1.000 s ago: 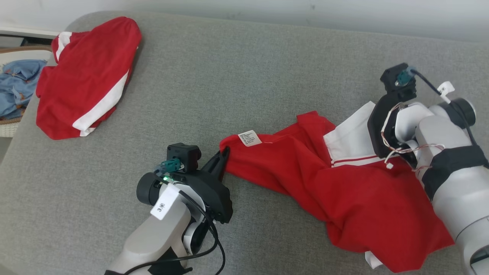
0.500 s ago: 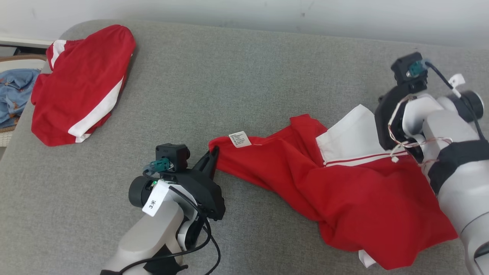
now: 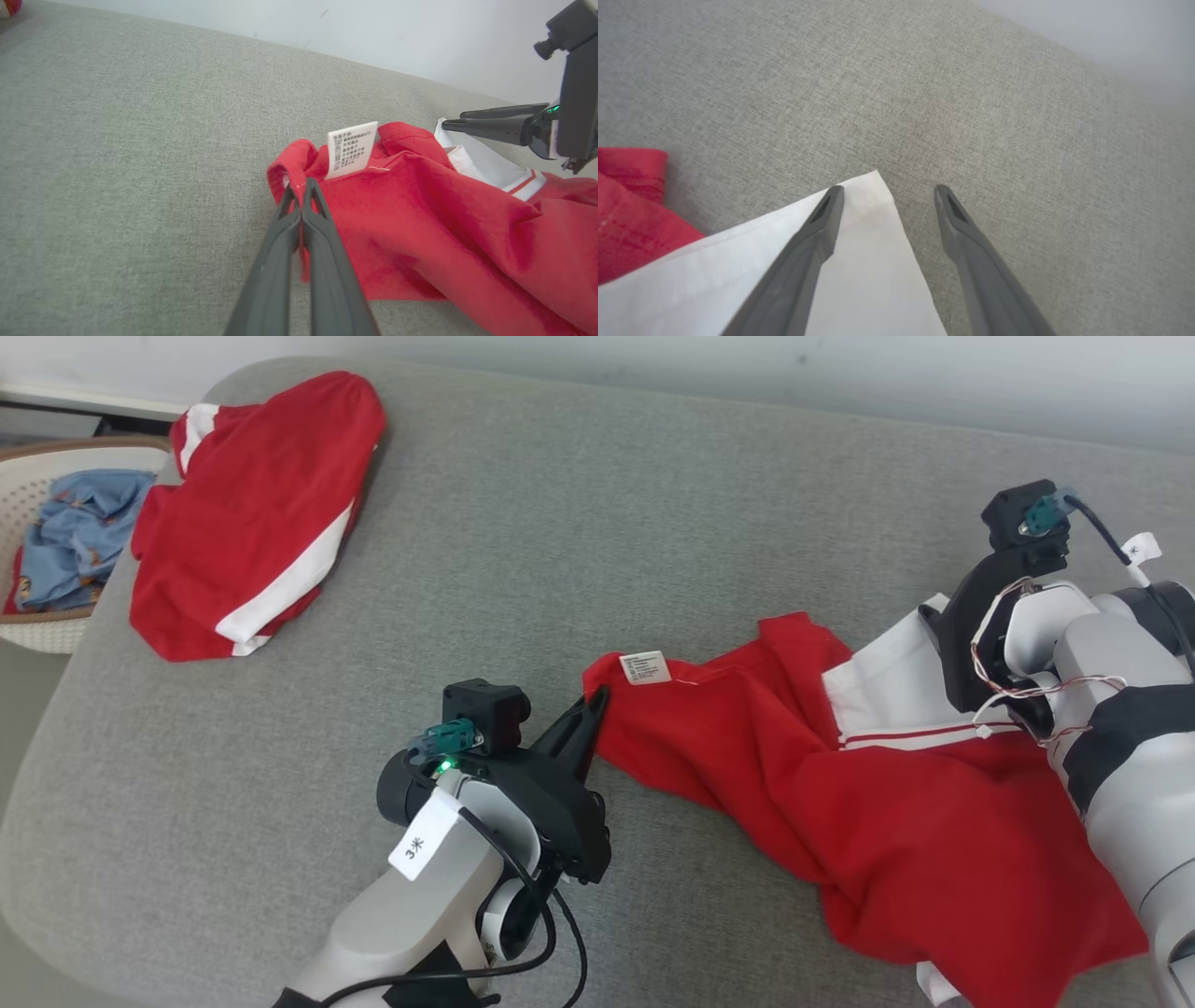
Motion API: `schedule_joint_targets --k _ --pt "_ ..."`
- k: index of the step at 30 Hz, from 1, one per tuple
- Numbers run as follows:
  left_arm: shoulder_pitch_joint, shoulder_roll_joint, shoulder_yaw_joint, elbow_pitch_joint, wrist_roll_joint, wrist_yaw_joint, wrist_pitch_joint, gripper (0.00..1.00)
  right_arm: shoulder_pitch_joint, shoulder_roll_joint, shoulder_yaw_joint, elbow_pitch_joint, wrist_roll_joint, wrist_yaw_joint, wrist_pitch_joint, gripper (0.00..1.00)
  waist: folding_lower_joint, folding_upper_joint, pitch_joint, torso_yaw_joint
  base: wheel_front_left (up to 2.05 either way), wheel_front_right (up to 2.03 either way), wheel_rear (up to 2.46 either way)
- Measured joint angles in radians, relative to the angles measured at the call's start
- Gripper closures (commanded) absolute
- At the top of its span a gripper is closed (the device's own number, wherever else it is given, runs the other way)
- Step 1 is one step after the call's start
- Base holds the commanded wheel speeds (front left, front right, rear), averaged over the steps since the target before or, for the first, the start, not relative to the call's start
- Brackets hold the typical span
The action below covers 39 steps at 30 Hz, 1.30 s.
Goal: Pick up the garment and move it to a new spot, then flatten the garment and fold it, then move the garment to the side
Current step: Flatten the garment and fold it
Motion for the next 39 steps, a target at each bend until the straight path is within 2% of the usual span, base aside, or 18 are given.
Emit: schedule_joint_targets --k 8,13,14,15,16,21,26,34,39 --pt "-0.012 0.0 -0.029 -0.032 -0.025 0.02 0.001 1.0 -0.029 -0.003 0.03 0.028 -0.007 0.0 0.045 0.0 0.0 -0.0001 0.017 0.034 0.0 0.0 0.0" --pt "-0.016 0.0 -0.034 -0.029 -0.058 0.028 0.0 1.0 -0.052 -0.004 0.043 0.064 -0.01 0.0 0.112 0.0 -0.0001 0.0 0.03 0.045 0.0 0.0 0.0" --pt "-0.016 0.0 -0.033 -0.025 -0.06 0.029 0.0 1.0 -0.057 -0.003 0.052 0.065 -0.014 0.0 0.128 0.05 -0.0001 0.0 0.032 0.045 0.0 0.0 0.0" --pt "-0.016 0.0 -0.033 -0.021 -0.061 0.029 -0.001 1.0 -0.06 -0.002 0.056 0.065 -0.016 0.0 0.137 0.65 -0.0001 0.0 0.033 0.044 0.0 0.0 0.0" --pt "-0.016 0.001 -0.034 -0.019 -0.063 0.029 -0.002 1.0 -0.06 -0.002 0.056 0.065 -0.016 0.0 0.142 0.98 -0.0001 0.0 0.034 0.043 0.0 0.0 0.0" --pt "-0.016 0.0 -0.031 0.01 -0.073 0.036 -0.009 1.0 -0.065 0.02 0.07 0.064 -0.015 0.002 0.176 1.0 -0.0001 0.0 0.031 0.033 0.0 0.0 0.0" --pt "-0.017 -0.001 -0.021 0.049 -0.077 0.036 -0.011 1.0 -0.065 0.016 0.075 0.049 -0.003 0.003 0.159 1.0 -0.0001 0.0 0.019 0.019 0.0 0.0 0.0" --pt "-0.019 0.003 0.01 0.107 -0.086 0.033 -0.027 1.0 -0.094 -0.004 0.073 -0.025 0.022 0.003 0.02 1.0 0.0 0.0 -0.009 -0.011 0.0 0.0 0.0" --pt "-0.057 0.038 0.042 0.132 -0.086 0.027 -0.036 1.0 -0.137 -0.004 0.067 -0.069 0.045 0.003 -0.093 1.0 0.0 0.0 -0.028 -0.034 0.0 0.0 0.0"
